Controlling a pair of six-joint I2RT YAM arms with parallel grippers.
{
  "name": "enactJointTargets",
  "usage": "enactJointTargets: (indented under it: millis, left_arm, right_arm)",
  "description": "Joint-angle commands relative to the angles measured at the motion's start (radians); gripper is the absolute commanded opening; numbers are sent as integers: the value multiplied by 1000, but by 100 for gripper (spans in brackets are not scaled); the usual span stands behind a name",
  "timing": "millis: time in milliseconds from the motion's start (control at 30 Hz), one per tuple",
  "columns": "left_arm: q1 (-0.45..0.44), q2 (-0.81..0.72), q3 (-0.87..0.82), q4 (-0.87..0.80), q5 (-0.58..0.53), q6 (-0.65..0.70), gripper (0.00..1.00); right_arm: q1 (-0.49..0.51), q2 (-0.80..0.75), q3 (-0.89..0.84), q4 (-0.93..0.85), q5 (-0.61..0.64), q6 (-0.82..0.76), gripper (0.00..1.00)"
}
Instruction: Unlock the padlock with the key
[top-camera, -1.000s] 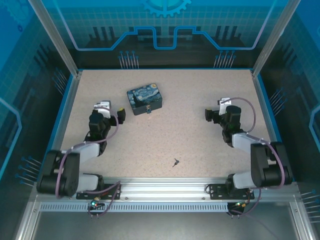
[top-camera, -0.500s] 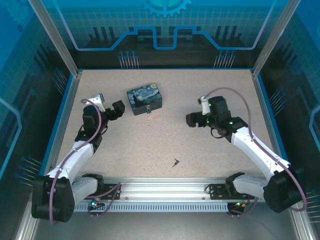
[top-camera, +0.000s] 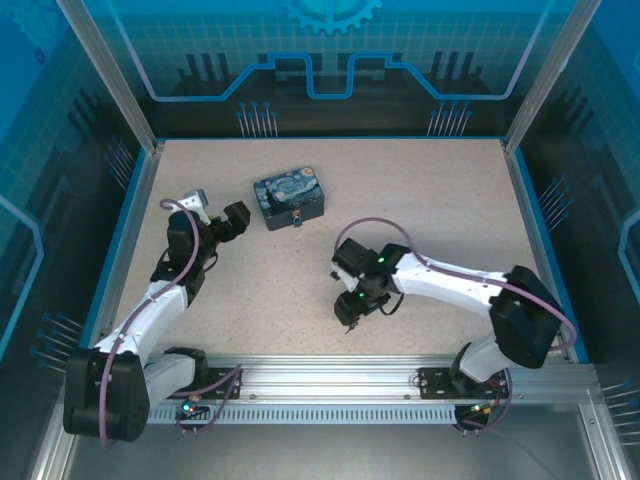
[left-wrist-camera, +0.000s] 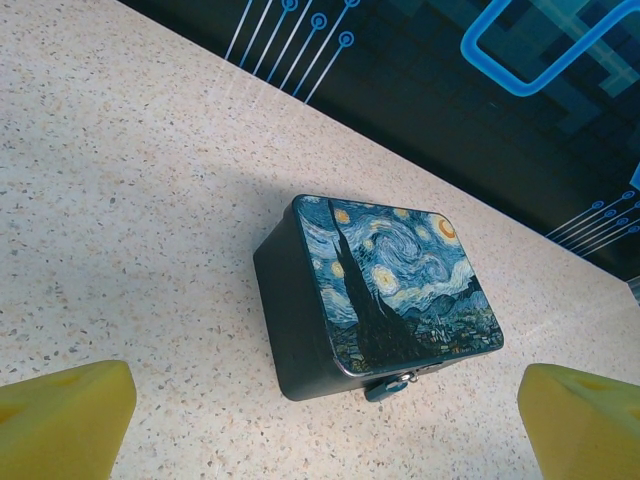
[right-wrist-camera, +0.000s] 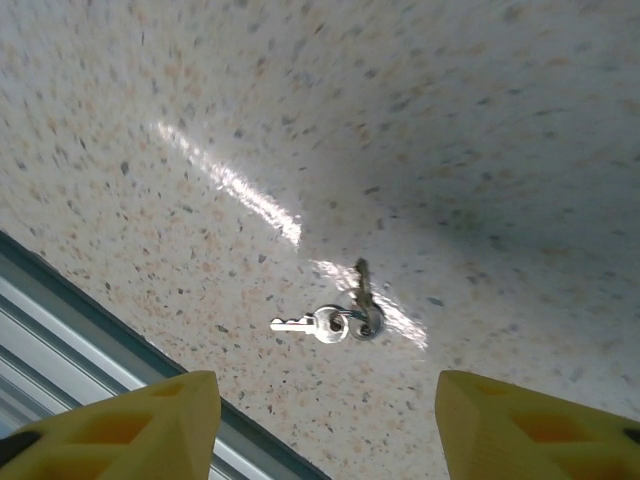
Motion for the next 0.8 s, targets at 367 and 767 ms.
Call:
enactJointTargets:
  millis: [367, 767]
  left_arm:
    - [-5, -13, 16, -43, 15, -4, 99]
    - [-5, -29, 10, -52, 21, -9, 99]
  right_arm:
    - [65, 122, 15, -15, 69, 18, 43]
    - [65, 192, 43, 12, 133, 22, 44]
